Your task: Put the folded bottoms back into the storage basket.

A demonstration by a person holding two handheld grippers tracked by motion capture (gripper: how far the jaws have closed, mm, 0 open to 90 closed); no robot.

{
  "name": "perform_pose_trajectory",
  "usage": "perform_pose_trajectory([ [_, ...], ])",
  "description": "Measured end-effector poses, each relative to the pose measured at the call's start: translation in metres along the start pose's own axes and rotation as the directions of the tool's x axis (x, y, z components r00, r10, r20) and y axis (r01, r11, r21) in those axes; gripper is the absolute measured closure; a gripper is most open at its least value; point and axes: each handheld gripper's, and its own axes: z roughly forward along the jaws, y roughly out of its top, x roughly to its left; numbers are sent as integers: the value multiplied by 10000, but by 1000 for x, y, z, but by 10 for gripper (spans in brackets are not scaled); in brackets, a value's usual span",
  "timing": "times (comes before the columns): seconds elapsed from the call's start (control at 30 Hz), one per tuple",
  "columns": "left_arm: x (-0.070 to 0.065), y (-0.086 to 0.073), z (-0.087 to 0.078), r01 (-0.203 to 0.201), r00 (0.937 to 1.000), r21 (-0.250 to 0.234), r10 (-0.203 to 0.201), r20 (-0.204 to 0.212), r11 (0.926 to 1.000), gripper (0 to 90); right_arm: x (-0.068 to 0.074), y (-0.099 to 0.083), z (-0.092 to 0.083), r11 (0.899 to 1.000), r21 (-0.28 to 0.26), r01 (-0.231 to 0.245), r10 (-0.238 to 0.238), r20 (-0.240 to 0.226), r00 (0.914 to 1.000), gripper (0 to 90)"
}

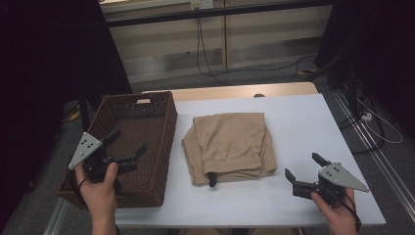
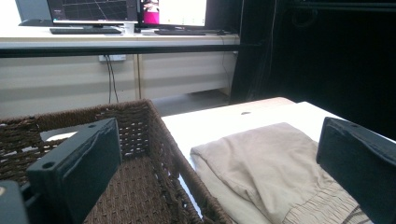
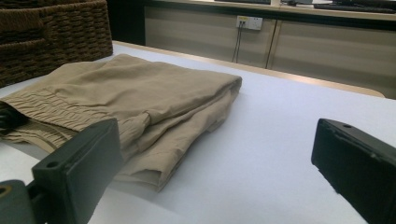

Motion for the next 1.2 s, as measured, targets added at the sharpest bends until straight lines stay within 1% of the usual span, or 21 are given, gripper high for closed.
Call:
perform_pose_trajectory([
  [0.07, 0, -1, 1, 29, 10000, 33, -29, 40, 10000, 1, -1, 0, 1, 10000, 22, -87, 87, 6, 10000, 11],
  [0.23, -2, 1, 4, -26, 10000, 10, 26, 65, 10000, 1, 0, 0, 3, 10000, 81, -41, 41, 33, 10000, 12],
  [0.33, -3, 2, 6, -4, 9999, -16, 5, 116, 10000, 1, 1, 0, 6, 9997, 234, -24, 24, -16, 10000, 11],
  [0.4, -4, 2, 9, -71, 9999, 52, 70, 158, 10000, 1, 2, 1, 9, 9995, 300, -44, 46, -43, 10000, 11],
  [0.5, -5, 0, 12, -98, 9997, 154, 95, 238, 9998, 1, 2, 4, 15, 9992, 391, -42, 41, 46, 10000, 11],
  [0.53, -5, -1, 13, -107, 9996, 173, 103, 249, 9998, 1, 2, 5, 18, 9992, 402, -74, 72, 33, 10000, 12],
  [0.63, -6, -2, 15, -51, 9996, 229, 45, 265, 9997, 1, 4, 7, 26, 9974, 702, -139, 146, -97, 9998, 17],
  [0.8, -9, -1, 19, -169, 9993, 309, 159, 325, 9994, 1, 9, 11, 50, 9925, 1178, -326, 353, -204, 9992, 16],
  [0.87, -10, 0, 21, -204, 9991, 281, 194, 370, 9994, 1, 12, 11, 59, 9900, 1391, -218, 254, -242, 9994, 17],
  [1.0, -12, 0, 23, -245, 9987, 306, 231, 444, 9992, 1, 17, 9, 76, 9827, 1841, -215, 286, -360, 9989, 26],
  [1.2, -12, 0, 27, -253, 9984, 356, 235, 517, 9990, 1, 24, 11, 90, 9753, 2194, -261, 392, -557, 9977, 29],
])
